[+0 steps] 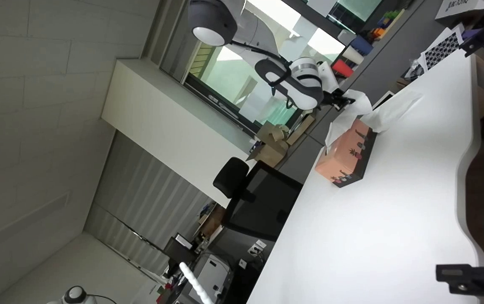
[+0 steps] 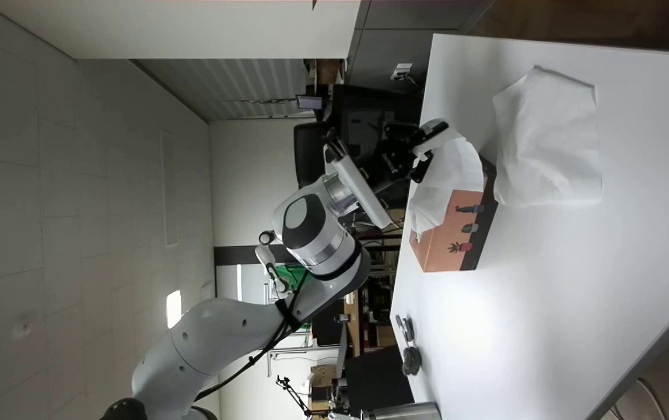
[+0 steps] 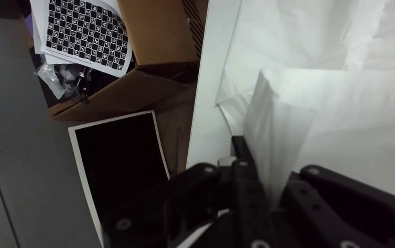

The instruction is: Take a piece of tissue from the tissue box and put it on the table

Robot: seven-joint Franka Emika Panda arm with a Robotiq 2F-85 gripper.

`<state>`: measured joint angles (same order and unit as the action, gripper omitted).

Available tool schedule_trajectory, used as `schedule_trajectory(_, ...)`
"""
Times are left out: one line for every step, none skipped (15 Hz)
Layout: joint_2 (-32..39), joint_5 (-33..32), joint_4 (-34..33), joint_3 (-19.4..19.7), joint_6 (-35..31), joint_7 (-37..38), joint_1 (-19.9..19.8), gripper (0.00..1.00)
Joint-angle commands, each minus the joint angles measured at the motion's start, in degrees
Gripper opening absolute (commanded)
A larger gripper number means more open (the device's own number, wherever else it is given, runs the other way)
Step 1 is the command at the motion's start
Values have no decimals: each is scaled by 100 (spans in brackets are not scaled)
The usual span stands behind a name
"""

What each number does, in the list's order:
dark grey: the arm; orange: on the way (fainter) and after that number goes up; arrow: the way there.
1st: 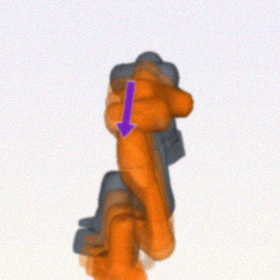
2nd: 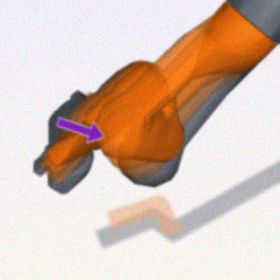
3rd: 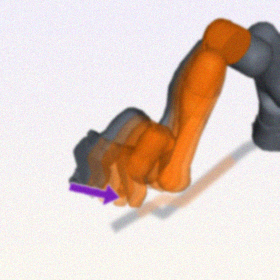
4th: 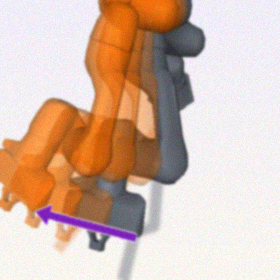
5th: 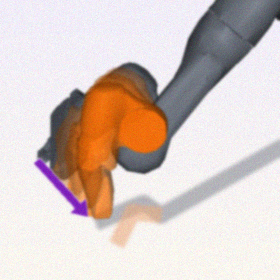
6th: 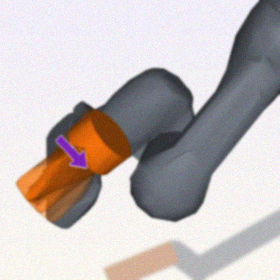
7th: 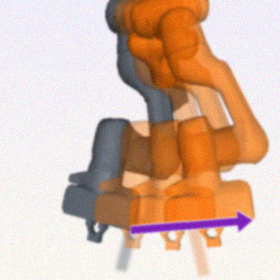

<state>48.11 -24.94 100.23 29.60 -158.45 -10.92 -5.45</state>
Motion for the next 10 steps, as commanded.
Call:
schedule_trajectory(-421, -141, 140, -81, 408, 220, 142, 0)
schedule_trajectory(-588, -166, 208, -97, 480, 217, 208, 0)
schedule_trajectory(-804, -217, 278, -99, 587, 198, 287, 0)
schedule_trajectory(-1010, -253, 314, -122, 703, 183, 339, 0)
schedule_trajectory(-1198, -293, 321, -144, 833, 187, 382, 0)
schedule_trajectory(-1407, -365, 317, -151, 947, 210, 428, 0)
schedule_trajectory(-1594, -414, 297, -210, 1091, 198, 432, 0)
schedule_trajectory(-1807, -419, 256, -298, 1272, 156, 405, 0)
schedule_trajectory(-1983, -444, 226, -406, 1418, 131, 363, 0)
schedule_trajectory(-2164, -440, 199, -514, 1562, 128, 331, 0)
